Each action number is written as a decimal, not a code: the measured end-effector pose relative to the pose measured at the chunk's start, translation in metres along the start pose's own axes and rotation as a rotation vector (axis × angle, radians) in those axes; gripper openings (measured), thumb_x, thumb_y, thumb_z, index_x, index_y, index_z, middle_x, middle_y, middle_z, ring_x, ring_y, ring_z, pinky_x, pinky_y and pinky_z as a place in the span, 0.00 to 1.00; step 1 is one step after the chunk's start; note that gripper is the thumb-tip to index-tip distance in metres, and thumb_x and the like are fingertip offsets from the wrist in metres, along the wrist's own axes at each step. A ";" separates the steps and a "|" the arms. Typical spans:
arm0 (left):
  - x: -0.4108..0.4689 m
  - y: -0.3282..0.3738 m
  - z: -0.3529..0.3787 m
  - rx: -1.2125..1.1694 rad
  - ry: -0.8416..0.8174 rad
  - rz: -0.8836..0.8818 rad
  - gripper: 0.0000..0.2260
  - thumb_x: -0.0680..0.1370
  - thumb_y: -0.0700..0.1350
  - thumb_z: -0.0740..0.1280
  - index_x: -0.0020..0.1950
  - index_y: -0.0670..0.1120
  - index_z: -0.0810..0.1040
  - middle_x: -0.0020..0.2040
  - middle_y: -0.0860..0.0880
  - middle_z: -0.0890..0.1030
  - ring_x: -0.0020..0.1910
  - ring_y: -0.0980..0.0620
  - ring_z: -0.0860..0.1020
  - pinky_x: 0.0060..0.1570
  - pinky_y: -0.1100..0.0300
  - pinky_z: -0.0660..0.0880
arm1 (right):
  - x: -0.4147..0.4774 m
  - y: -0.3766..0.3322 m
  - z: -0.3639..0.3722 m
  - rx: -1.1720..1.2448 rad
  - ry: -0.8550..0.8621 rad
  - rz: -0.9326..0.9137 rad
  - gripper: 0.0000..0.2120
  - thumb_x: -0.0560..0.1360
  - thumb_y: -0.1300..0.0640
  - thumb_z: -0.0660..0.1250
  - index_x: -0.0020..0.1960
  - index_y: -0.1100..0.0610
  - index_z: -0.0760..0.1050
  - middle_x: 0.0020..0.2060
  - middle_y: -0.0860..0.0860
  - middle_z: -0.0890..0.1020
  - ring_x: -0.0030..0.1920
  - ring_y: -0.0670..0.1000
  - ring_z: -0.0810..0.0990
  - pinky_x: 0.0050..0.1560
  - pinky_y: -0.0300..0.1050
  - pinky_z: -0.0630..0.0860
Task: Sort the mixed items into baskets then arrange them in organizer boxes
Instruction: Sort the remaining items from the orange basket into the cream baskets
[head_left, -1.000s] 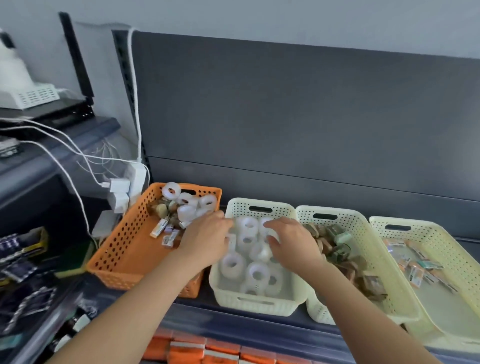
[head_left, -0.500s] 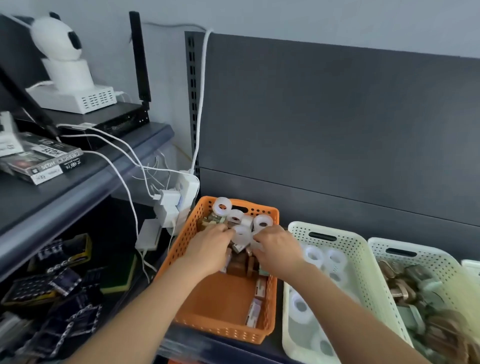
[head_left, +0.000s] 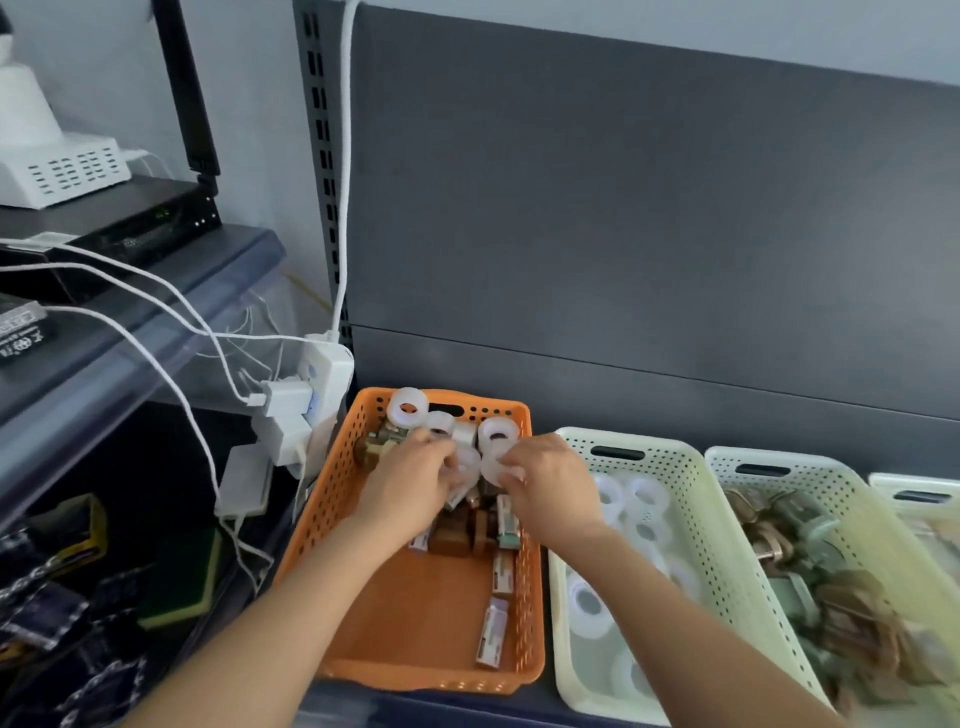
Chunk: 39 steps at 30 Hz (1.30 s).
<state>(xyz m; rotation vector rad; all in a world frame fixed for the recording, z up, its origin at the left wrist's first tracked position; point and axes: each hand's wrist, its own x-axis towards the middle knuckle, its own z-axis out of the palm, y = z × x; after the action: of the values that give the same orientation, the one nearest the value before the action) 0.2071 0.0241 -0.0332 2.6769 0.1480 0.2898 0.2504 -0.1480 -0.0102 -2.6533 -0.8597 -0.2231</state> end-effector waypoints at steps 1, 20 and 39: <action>-0.001 0.004 -0.002 -0.036 0.029 0.004 0.03 0.78 0.48 0.65 0.45 0.53 0.74 0.48 0.55 0.70 0.41 0.54 0.74 0.39 0.57 0.72 | -0.005 0.002 -0.005 0.052 0.050 0.002 0.07 0.74 0.60 0.65 0.49 0.59 0.81 0.48 0.52 0.82 0.54 0.53 0.75 0.53 0.47 0.73; -0.044 0.152 0.057 0.184 -0.054 0.327 0.14 0.78 0.45 0.64 0.64 0.49 0.75 0.65 0.52 0.75 0.62 0.50 0.73 0.62 0.54 0.66 | -0.122 0.115 -0.058 -0.138 0.112 0.153 0.12 0.73 0.58 0.68 0.56 0.54 0.80 0.46 0.51 0.83 0.51 0.54 0.77 0.42 0.43 0.69; -0.047 0.117 0.019 0.197 -0.042 0.288 0.13 0.78 0.49 0.64 0.61 0.48 0.77 0.60 0.51 0.74 0.62 0.50 0.70 0.57 0.54 0.72 | -0.086 0.084 -0.044 -0.118 -0.007 0.029 0.12 0.78 0.51 0.62 0.57 0.50 0.79 0.52 0.49 0.81 0.56 0.52 0.75 0.54 0.44 0.72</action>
<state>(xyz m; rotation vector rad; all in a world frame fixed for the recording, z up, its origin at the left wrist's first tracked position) 0.1726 -0.0952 -0.0068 2.8970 -0.2361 0.3223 0.2294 -0.2737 -0.0139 -2.7757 -0.8330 -0.2657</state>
